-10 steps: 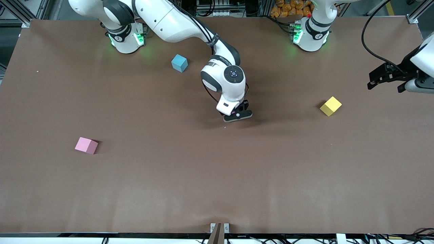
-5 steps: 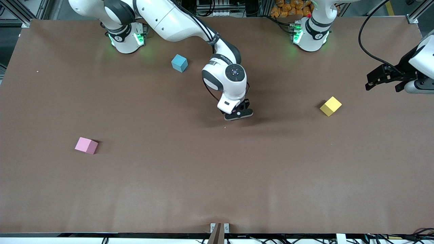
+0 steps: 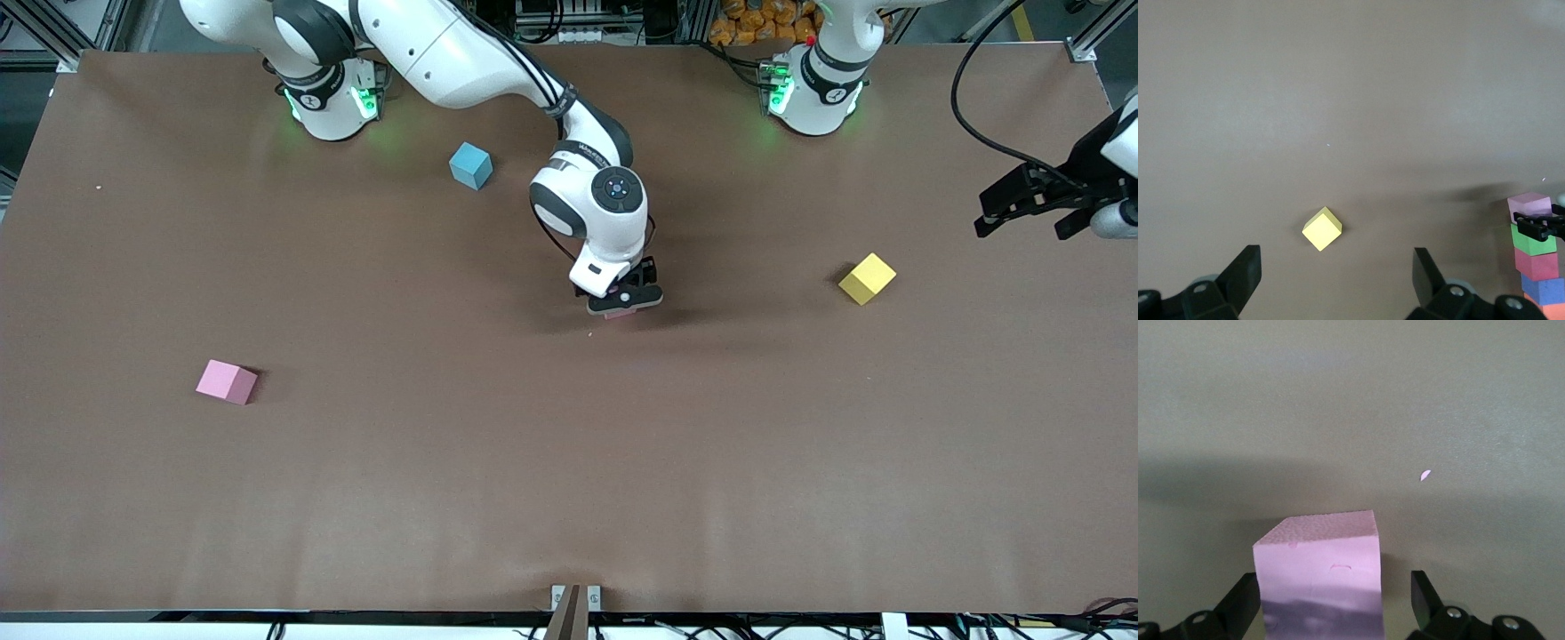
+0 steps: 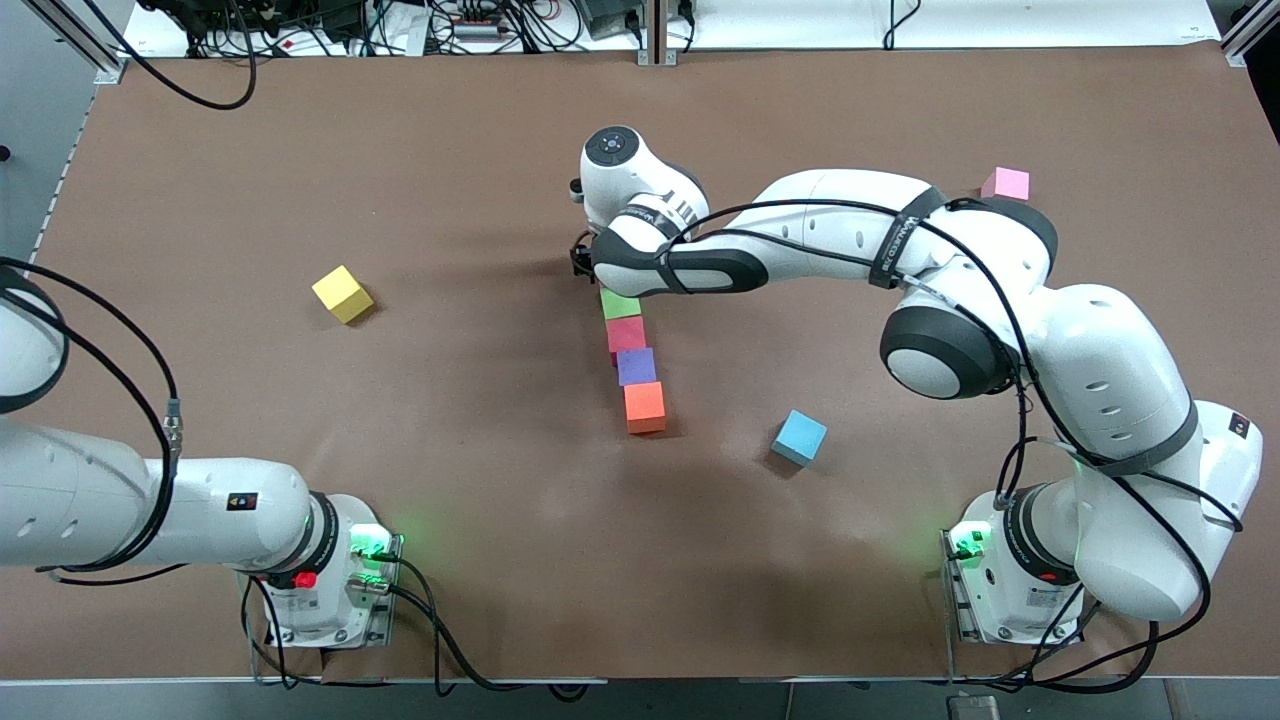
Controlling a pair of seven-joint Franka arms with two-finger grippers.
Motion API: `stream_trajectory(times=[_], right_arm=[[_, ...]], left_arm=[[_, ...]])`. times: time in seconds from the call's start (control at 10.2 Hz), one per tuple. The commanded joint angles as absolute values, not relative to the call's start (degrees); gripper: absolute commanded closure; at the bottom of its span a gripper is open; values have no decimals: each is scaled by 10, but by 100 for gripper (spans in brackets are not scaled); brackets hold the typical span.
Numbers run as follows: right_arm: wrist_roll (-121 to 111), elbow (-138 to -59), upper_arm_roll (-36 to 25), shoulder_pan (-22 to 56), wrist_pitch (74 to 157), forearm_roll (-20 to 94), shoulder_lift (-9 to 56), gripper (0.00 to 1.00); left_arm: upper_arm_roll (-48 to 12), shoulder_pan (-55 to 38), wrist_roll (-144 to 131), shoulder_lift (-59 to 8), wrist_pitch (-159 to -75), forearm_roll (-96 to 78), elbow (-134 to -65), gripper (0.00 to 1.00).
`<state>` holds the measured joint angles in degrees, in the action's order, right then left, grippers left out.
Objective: Arrange blocks into number 1
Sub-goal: 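Place the light pink block after the green block with the right gripper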
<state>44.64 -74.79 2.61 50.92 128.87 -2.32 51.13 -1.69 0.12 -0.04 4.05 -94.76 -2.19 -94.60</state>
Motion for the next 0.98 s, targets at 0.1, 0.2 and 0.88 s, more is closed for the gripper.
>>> stream_trajectory(times=[0.1, 0.2, 0.88], right_arm=[[461, -773, 24, 498, 1281, -30, 462, 0], [460, -773, 24, 476, 1268, -31, 447, 0], [209, -773, 25, 209, 1120, -26, 339, 0]], left_arm=[[-13, -12, -11, 23, -934, -28, -905, 0], [-14, -12, -10, 17, -927, -30, -898, 0], [-13, -11, -8, 18, -924, -33, -889, 0]])
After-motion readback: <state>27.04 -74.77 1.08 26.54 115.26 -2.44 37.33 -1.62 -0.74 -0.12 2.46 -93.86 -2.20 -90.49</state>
